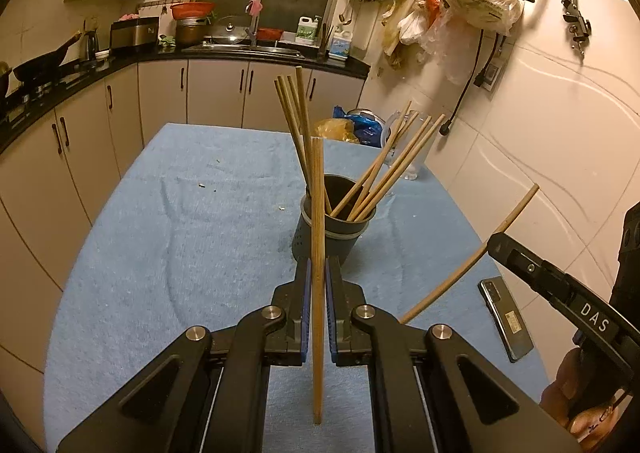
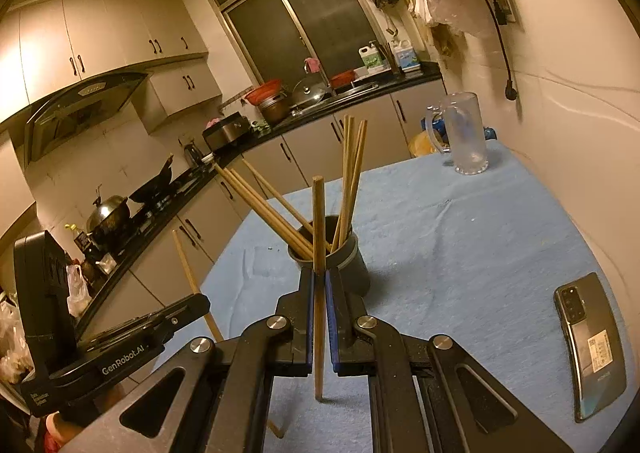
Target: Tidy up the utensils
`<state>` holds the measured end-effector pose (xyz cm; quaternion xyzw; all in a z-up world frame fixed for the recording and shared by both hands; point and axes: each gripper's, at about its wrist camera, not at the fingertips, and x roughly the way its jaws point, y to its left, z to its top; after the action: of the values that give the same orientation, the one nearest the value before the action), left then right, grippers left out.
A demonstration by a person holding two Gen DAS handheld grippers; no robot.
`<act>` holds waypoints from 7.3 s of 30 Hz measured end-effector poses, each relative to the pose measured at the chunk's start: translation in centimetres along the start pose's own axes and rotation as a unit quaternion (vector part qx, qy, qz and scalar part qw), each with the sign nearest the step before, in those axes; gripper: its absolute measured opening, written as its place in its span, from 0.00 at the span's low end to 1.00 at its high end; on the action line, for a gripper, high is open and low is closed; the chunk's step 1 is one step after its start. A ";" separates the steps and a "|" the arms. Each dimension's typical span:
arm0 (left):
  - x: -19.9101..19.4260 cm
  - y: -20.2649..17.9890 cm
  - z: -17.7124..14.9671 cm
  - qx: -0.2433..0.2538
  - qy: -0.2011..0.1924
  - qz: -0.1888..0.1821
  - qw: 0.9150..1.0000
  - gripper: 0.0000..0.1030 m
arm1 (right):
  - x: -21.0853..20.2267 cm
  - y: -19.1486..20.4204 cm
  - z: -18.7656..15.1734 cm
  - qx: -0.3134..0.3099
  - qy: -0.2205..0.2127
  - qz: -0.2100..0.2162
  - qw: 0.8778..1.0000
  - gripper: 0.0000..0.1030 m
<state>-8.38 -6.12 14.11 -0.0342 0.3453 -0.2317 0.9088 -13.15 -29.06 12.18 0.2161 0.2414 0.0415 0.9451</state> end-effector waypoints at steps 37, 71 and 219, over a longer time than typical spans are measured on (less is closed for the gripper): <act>-1.3 -0.3 2.5 0.003 -0.025 -0.002 1.000 0.06 | -1.8 -0.2 1.6 0.012 -0.020 -0.006 1.000 0.06; -3.3 -1.8 12.4 0.021 -0.102 -0.021 0.994 0.06 | -3.0 3.1 10.9 -0.015 -0.103 0.006 0.995 0.06; 9.8 2.4 10.1 0.008 -0.032 -0.023 0.999 0.06 | -0.2 -4.7 10.0 0.016 -0.022 -0.067 0.997 0.04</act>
<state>5.53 -9.32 15.25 -0.0427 0.3136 -0.2542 0.9139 -8.70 -37.23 18.10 0.2153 0.2352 -0.0304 0.9473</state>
